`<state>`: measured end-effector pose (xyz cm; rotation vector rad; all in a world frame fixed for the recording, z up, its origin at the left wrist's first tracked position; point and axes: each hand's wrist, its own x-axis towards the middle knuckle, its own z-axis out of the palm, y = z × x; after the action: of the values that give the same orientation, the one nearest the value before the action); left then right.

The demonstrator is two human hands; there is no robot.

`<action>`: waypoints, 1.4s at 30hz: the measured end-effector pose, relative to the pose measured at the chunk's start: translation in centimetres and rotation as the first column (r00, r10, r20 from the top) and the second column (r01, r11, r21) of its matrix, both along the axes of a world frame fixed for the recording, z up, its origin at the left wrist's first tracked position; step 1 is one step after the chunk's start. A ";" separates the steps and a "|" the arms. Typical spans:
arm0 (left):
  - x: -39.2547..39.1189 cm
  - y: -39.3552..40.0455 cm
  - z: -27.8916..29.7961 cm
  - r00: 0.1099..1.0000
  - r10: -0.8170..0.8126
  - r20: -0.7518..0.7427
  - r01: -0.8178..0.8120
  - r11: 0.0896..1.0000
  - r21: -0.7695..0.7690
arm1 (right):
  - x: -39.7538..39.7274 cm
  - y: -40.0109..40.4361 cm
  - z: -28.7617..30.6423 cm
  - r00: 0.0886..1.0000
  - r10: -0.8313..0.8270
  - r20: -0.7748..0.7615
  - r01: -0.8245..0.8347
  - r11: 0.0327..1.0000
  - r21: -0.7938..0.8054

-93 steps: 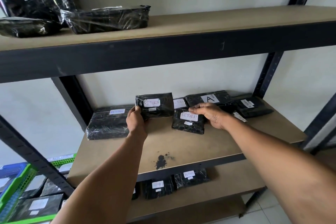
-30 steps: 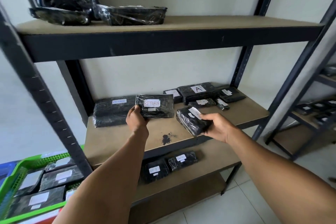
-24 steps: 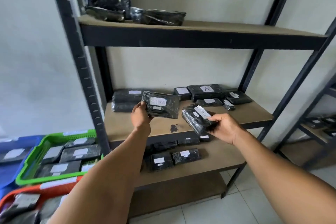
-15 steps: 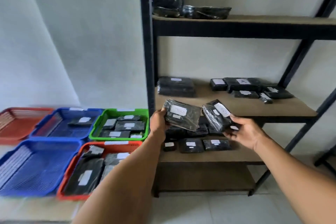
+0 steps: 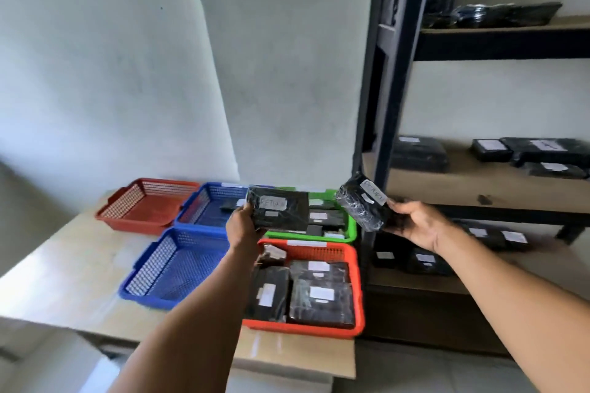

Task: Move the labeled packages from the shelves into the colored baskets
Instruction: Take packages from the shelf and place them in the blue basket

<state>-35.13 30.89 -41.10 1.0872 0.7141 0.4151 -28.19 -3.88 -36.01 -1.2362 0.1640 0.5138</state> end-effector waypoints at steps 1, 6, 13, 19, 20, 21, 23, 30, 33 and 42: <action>-0.4 2.6 -0.2 1.000 0.012 -0.017 -0.013 1.000 -0.018 | 0.0 2.4 -0.4 1.000 0.013 0.000 -0.013 1.000 -0.005; -2.4 14.1 -1.4 0.996 0.069 -0.061 -0.068 0.998 0.018 | -0.1 13.5 -2.2 0.999 -0.034 -0.007 0.034 0.999 0.037; -1.9 22.9 -2.8 0.985 0.135 -0.110 -0.133 0.991 0.029 | 1.1 22.7 -5.2 0.993 -0.097 -0.061 0.096 0.995 -0.016; 0.4 27.5 -3.9 0.977 0.177 -0.116 -0.182 0.983 -0.031 | 6.2 28.1 -6.4 0.996 -0.037 -0.079 0.026 0.991 -0.133; 1.0 28.3 -3.9 0.973 0.195 -0.124 -0.201 0.979 -0.036 | 7.2 29.0 -6.8 0.996 -0.040 -0.085 0.028 0.989 -0.142; 1.6 29.1 -3.9 0.966 0.222 -0.134 -0.230 0.972 -0.046 | 8.0 30.0 -7.2 0.995 -0.045 -0.092 0.033 0.990 -0.137; 2.8 31.0 -4.0 0.948 0.289 -0.137 -0.302 0.949 -0.088 | 9.4 32.2 -8.1 0.992 -0.051 -0.113 0.038 0.992 -0.118; 7.2 37.0 -5.3 0.916 0.383 -0.117 -0.399 0.898 -0.187 | 12.6 41.5 -12.7 0.971 -0.069 -0.230 0.036 0.989 -0.146; 9.2 39.0 -6.0 0.918 0.373 -0.132 -0.391 0.906 -0.163 | 13.6 46.0 -14.9 0.962 -0.102 -0.253 0.065 0.986 -0.151; 16.2 45.8 -10.2 0.950 0.254 -0.184 -0.289 0.937 -0.197 | 16.6 60.5 -21.9 0.885 -0.302 -0.355 0.216 0.941 -0.261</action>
<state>-18.89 76.72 -51.31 0.8161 1.0323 0.4770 -11.54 56.65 -57.93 -1.2850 0.7349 0.5109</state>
